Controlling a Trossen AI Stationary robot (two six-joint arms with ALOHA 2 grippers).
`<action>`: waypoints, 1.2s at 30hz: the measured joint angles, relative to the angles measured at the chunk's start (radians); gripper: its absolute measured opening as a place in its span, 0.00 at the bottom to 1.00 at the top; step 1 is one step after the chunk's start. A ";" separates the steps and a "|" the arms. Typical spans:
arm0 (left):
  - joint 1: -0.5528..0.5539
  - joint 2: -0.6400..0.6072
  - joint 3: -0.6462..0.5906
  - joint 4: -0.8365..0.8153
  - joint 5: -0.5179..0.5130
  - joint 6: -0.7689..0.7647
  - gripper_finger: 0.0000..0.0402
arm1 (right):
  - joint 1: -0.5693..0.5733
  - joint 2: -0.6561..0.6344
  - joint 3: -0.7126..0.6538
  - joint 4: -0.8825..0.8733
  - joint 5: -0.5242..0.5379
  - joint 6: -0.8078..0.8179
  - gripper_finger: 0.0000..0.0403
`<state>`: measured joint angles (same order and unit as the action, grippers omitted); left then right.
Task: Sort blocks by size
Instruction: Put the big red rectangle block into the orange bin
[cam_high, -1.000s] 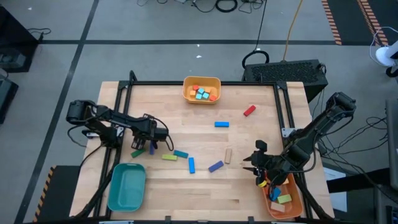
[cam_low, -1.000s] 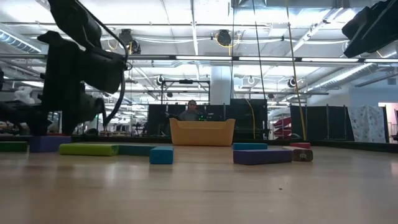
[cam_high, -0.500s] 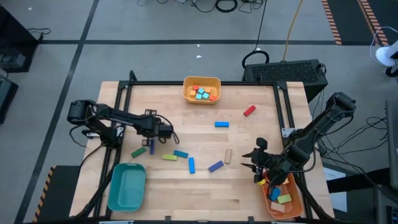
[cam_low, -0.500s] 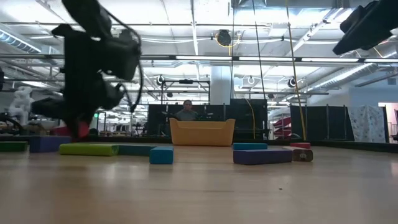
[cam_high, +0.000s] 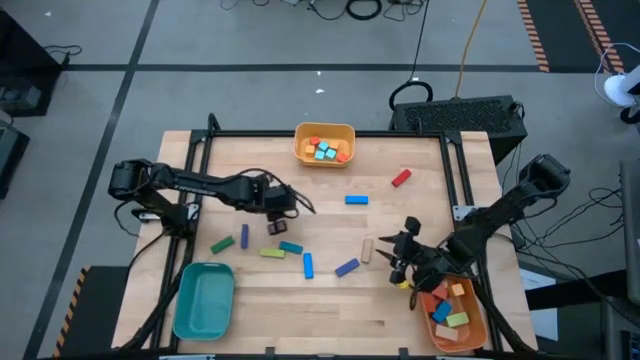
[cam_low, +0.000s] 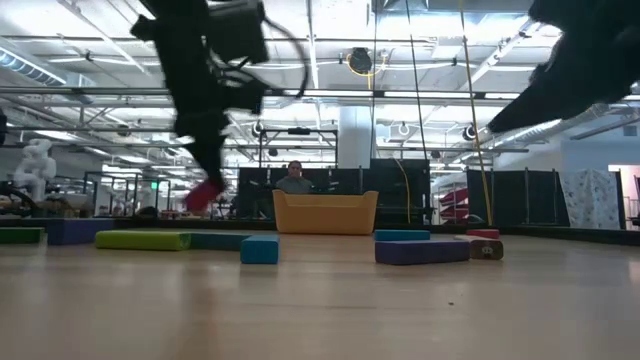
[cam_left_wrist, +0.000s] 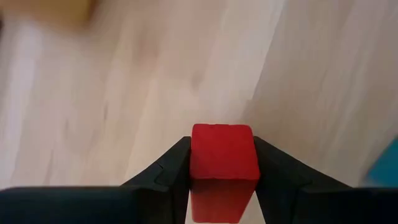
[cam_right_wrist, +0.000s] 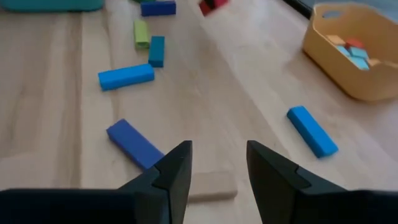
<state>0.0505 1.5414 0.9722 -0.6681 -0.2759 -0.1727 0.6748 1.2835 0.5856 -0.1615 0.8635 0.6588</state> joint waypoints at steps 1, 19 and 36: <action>-0.001 0.000 0.000 0.062 0.006 -0.003 0.35 | -0.013 0.017 -0.012 0.062 0.000 -0.043 0.36; -0.124 0.000 0.000 0.881 0.176 0.002 0.36 | -0.281 0.177 -0.024 0.698 -0.189 -0.390 0.67; -0.171 -0.001 -0.023 0.999 0.219 0.050 0.36 | -0.440 0.177 -0.024 0.921 -0.533 -0.485 0.67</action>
<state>-0.1204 1.5402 0.9489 0.3307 -0.0570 -0.1226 0.2345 1.4609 0.5613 0.7595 0.3303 0.1743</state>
